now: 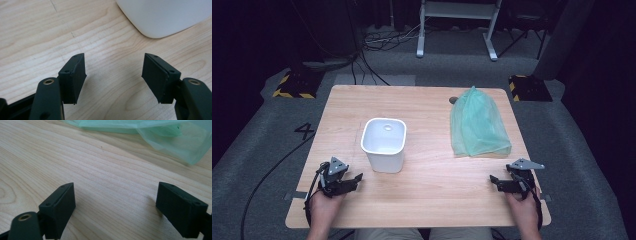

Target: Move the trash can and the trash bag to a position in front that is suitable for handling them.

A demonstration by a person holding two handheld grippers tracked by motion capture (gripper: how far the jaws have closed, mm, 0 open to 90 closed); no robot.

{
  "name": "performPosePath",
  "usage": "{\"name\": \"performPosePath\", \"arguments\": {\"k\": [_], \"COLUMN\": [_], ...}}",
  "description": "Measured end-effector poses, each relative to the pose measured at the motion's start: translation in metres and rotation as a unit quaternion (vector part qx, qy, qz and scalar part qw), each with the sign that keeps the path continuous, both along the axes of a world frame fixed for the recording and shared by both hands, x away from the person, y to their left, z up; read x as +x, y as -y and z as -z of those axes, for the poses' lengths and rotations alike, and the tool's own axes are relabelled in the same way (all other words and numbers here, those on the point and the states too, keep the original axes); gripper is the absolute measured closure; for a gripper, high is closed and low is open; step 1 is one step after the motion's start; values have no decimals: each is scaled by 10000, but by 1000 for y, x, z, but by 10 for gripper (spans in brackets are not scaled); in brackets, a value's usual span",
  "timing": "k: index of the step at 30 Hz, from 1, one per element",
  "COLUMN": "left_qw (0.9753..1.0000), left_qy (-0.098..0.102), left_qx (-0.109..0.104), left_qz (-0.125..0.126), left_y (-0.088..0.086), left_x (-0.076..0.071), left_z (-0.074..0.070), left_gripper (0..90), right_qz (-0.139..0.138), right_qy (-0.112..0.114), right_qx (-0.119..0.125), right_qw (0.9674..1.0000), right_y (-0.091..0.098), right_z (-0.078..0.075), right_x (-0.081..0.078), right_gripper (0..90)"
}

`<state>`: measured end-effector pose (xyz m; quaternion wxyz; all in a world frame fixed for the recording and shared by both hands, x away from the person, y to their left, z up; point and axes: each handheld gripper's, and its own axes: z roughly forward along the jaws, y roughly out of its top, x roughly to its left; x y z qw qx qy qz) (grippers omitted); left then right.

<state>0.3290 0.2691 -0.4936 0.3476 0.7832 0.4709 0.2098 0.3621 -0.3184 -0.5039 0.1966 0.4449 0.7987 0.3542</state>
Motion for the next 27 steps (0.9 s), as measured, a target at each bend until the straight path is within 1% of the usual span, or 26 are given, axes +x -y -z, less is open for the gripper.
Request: {"name": "performPosePath", "arguments": {"k": [1,3,5,6,7,8,10,12,13,14,16,17,18,20,21,22,23,25,26,27], "left_qw": [10000,9999,9996,9995,9992,9990,9990,9987,9989,9988,9986,9981,9978,9975,9973,9971,9971,9974,9968,9968], "left_qy": [0,2,-12,49,85,96,147,226,165,160,187,245,237,231,278,354,378,423,487,487], "left_qx": [0,-6,-93,-134,-222,-236,-234,-295,-268,-286,-346,-410,-478,-533,-550,-548,-524,-252,-311,-311], "left_qz": [0,-173,-264,-294,-331,-355,-353,-361,-355,-351,-346,-382,-384,-390,-389,-394,-403,-523,-551,-551], "left_y": [0,-2,-5,-7,-8,-9,-11,-12,-14,-15,-19,-21,-22,-22,-21,-20,-20,-16,-14,-14], "left_x": [0,3,8,10,13,15,19,22,24,26,30,31,34,40,43,45,49,55,61,61], "left_z": [0,-4,-9,-11,-13,-14,-18,-20,-22,-23,-27,-28,-29,-32,-33,-35,-37,-40,-40,-40], "left_gripper": [354,357,360,361,361,361,361,361,361,361,361,361,361,361,361,361,361,358,352,348], "right_qz": [0,6,9,7,6,6,5,9,12,11,6,9,2,-5,-7,-11,-13,-20,-18,-18], "right_qy": [0,3,9,8,7,9,10,6,8,7,10,18,19,21,21,22,20,24,18,18], "right_qx": [0,-5,-4,2,8,-2,3,4,-1,11,11,5,13,16,18,17,20,18,22,22], "right_qw": [10000,10000,10000,10000,10000,10000,10000,10000,10000,10000,10000,10000,10000,10000,10000,10000,10000,10000,10000,10000], "right_y": [0,0,0,-1,-1,0,-1,-1,-1,-1,-1,-1,-1,-1,-1,-1,-1,-1,-1,-1], "right_z": [0,0,0,0,0,0,0,0,0,0,0,0,0,0,0,0,0,0,0,0], "right_x": [0,0,0,0,0,0,0,0,0,0,0,-1,-1,-1,-1,-1,-1,-1,-1,-1], "right_gripper": [157,157,158,159,159,159,159,159,160,162,168,174,179,181,182,184,184,184,185,185]}}
